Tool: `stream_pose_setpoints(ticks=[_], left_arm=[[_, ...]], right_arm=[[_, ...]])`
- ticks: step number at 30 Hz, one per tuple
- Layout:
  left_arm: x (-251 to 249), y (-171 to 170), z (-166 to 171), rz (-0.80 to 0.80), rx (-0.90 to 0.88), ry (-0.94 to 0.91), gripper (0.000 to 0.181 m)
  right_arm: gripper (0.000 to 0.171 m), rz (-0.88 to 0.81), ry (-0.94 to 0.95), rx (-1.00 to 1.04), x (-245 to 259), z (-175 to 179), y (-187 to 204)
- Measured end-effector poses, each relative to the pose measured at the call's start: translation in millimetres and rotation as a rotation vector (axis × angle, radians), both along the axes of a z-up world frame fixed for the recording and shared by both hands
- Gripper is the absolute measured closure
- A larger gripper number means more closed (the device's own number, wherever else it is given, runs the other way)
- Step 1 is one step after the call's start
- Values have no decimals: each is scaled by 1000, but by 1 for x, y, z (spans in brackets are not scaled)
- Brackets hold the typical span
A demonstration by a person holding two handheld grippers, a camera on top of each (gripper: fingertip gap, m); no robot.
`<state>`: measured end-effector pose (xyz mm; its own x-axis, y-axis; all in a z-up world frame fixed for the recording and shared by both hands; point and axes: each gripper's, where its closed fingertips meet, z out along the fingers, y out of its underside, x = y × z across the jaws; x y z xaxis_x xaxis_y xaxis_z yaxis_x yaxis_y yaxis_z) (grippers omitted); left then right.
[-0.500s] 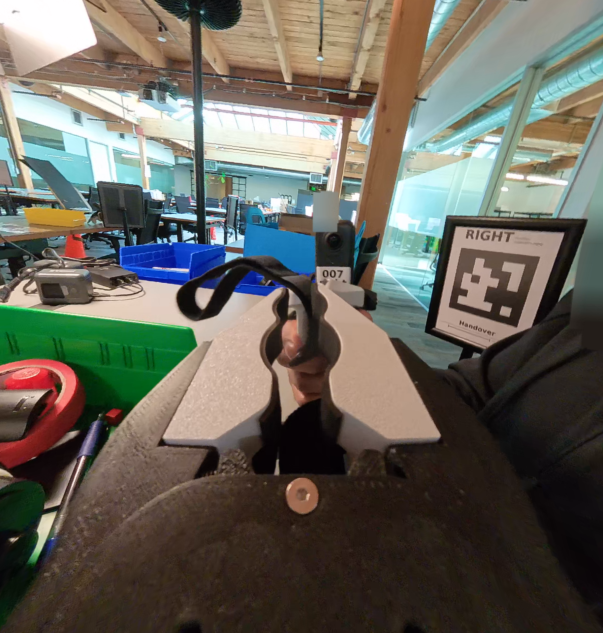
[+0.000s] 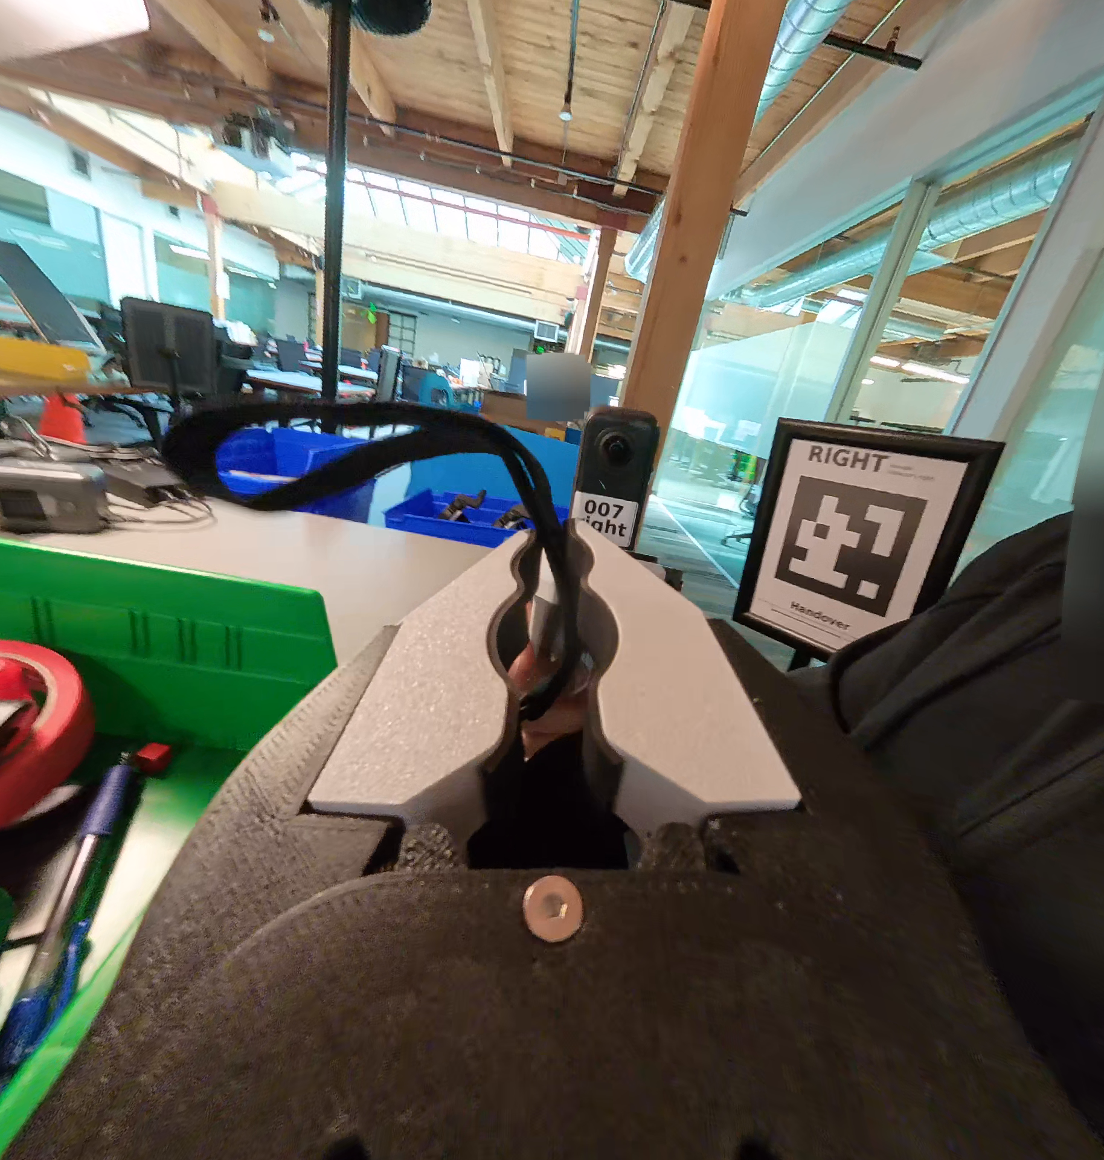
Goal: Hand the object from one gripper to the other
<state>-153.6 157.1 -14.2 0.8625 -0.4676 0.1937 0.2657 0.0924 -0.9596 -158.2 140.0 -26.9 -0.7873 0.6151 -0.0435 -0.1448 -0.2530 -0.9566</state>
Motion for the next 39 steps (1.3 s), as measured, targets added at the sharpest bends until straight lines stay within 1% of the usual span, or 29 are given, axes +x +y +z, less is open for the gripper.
stream_pose_setpoints(ticks=[1, 6, 11, 16, 19, 20, 23, 25, 27, 30, 33, 36, 39], left_arm=[[0, -1, 2, 15, 19, 21, 174], [1, -2, 8, 84, 83, 125, 175], [6, 3, 2, 95, 71, 182, 174], [11, 8, -8, 82, 25, 216, 174], [11, 11, -16, 83, -13, 209, 173], [10, 12, -17, 92, -15, 196, 173], [2, 8, -23, 152, -8, 118, 166], [-2, 1, -27, 189, 14, 52, 158], [-2, -7, -27, 189, 48, -17, 153], [4, -13, -21, 125, 80, -94, 152], [12, -13, -20, 30, 69, -174, 153], [14, -15, -21, -5, 73, -228, 161], [12, -15, -21, -1, 67, -236, 160]], right_arm=[[155, 2, -5, -28, 0, 3, 3], [143, 31, -13, -177, 3, 17, 20], [139, 42, -17, -205, 3, 20, 20], [148, -4, -41, -242, -4, 19, 27], [161, -7, -41, -251, -3, 18, 24], [165, -32, -41, -243, -4, 16, 24], [165, -118, -34, -158, -6, 8, 20], [165, -143, -11, -77, 0, -1, 12], [165, -151, -1, -5, 7, -13, 3], [164, -149, 48, 88, 20, -18, -10], [165, -144, 73, 108, 23, -19, -14], [165, -143, 68, 118, 20, -21, -15], [164, -151, 70, 131, 20, -22, -15]])
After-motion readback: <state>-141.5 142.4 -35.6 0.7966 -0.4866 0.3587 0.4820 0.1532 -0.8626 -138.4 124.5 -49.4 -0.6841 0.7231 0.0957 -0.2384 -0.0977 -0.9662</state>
